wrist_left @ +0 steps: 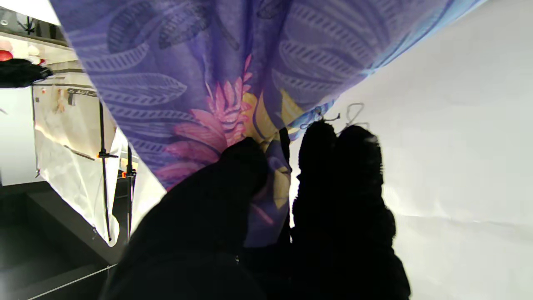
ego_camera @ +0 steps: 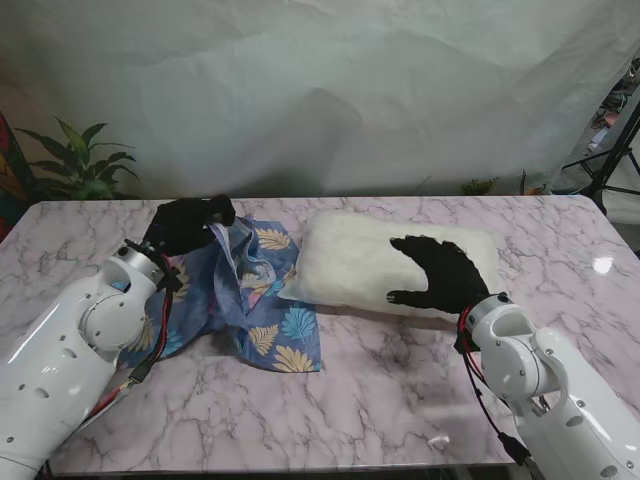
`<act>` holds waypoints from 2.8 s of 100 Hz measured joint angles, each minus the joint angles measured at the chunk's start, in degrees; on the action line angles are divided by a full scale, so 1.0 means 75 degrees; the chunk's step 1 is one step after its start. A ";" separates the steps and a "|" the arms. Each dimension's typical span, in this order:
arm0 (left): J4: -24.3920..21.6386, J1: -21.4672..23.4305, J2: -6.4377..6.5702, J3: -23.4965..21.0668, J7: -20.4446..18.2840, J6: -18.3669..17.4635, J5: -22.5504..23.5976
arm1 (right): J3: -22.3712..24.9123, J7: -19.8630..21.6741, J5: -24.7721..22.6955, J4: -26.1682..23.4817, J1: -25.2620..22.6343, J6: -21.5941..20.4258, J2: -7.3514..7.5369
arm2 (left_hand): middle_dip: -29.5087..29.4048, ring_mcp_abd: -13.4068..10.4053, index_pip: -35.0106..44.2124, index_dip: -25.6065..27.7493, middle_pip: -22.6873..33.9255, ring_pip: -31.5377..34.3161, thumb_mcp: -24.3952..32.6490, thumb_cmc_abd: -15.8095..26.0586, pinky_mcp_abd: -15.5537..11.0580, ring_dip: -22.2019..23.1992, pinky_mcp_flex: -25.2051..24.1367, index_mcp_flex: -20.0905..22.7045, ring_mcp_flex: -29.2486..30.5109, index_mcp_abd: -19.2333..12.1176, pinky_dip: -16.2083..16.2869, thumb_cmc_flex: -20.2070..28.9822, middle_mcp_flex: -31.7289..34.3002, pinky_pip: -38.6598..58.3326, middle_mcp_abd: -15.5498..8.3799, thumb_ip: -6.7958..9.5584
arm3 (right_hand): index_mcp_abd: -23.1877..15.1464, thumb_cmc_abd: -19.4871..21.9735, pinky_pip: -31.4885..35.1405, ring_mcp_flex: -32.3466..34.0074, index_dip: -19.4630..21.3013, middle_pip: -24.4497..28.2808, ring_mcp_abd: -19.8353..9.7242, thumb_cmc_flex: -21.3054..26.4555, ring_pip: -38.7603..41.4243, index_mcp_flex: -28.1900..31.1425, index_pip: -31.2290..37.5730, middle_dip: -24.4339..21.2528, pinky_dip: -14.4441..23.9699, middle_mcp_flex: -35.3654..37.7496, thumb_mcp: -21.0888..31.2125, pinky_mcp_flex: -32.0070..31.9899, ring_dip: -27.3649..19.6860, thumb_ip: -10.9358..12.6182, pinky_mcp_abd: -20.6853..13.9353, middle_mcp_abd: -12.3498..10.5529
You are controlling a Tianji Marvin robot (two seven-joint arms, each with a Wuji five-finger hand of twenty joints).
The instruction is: Put a pillowcase on a pillow
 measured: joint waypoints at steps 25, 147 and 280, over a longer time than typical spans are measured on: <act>0.0025 -0.0442 -0.0075 0.0447 -0.0742 -0.0129 -0.0266 | -0.0834 0.0416 -0.0559 0.0932 0.1063 0.0368 0.0202 | 0.0001 -0.0001 0.0001 -0.0004 -0.0005 -0.0007 0.0000 0.0000 0.0000 0.0000 0.0000 0.0003 0.0003 -0.0001 0.0000 0.0000 0.0003 -0.0002 0.0000 0.0000 | 0.0365 -0.0081 -0.1247 -0.0134 -0.1719 -0.0569 0.0114 -0.0441 -0.0011 0.0133 -0.0443 -0.0302 0.0003 -0.0200 0.0275 0.0317 -0.0390 -0.0160 0.0500 0.0209; 0.0105 -0.0067 0.0344 -0.0474 -0.2684 -0.0967 -0.0387 | -0.4937 -0.1550 -0.0298 0.5472 0.4351 0.1737 -0.0137 | 0.0005 -0.0013 0.0004 -0.0039 -0.0120 -0.0070 0.0000 0.0000 0.0000 -0.0010 0.0000 0.0003 0.0004 -0.0005 0.0000 -0.0001 0.0010 -0.0087 -0.0034 0.0000 | 0.0058 -0.1473 0.4018 0.0525 -0.1711 -0.0437 0.1304 0.1326 0.0289 0.0003 -0.0619 0.1677 -0.0502 -0.0371 0.0040 -0.0266 0.0101 -0.0327 0.2299 -0.0035; 0.0484 0.0041 0.0228 -0.0266 -0.2177 -0.0636 -0.0553 | -0.4474 -0.1188 0.0648 0.5584 0.4443 0.3301 -0.0361 | 0.0006 -0.0015 0.0036 -0.0177 -0.0196 -0.0078 0.0000 0.0001 0.0000 -0.0194 0.0000 0.0003 0.0004 -0.0007 -0.0008 -0.0002 0.0012 -0.0090 -0.0071 0.0000 | 0.0319 -0.3148 0.4334 0.3808 0.1765 0.3649 0.2144 0.3911 0.0216 -0.0064 0.1513 0.1234 -0.0676 0.0268 0.3175 0.3860 0.0007 -0.0458 0.3413 0.0305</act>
